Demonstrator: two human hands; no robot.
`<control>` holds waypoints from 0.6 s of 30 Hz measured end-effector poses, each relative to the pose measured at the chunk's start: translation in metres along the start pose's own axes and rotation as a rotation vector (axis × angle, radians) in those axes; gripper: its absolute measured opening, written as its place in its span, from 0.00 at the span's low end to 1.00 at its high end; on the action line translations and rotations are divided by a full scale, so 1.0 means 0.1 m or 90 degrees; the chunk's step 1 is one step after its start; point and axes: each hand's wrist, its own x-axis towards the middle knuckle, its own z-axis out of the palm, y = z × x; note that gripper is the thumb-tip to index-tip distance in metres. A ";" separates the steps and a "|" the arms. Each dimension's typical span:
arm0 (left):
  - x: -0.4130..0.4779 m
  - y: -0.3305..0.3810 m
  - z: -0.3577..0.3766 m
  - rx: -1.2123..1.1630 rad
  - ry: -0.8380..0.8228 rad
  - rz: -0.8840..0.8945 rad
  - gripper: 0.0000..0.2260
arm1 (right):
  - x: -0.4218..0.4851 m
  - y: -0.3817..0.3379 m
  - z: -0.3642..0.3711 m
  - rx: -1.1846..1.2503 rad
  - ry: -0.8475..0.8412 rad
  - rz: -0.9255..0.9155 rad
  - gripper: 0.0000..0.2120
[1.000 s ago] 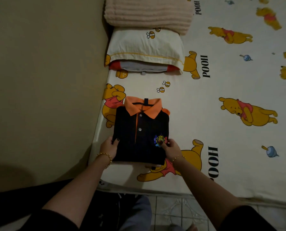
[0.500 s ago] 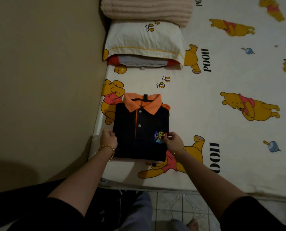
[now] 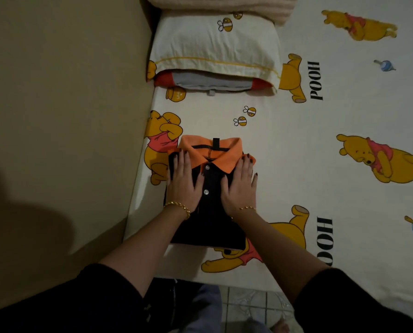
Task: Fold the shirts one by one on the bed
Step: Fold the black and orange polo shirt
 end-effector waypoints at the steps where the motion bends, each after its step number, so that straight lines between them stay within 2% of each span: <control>1: 0.08 -0.04 0.08 0.003 -0.014 -0.013 0.31 | 0.08 0.00 0.07 0.000 -0.011 0.007 0.34; 7: 0.27 -0.28 0.42 -0.086 0.024 -0.010 0.33 | 0.27 0.19 0.42 0.118 0.017 -0.017 0.33; 11: 0.22 -0.36 0.56 -0.105 0.053 0.012 0.30 | 0.25 0.29 0.59 0.175 0.040 -0.016 0.33; 18: 0.04 -0.36 0.51 -0.123 0.027 -0.038 0.32 | 0.01 0.28 0.52 0.213 0.010 0.086 0.37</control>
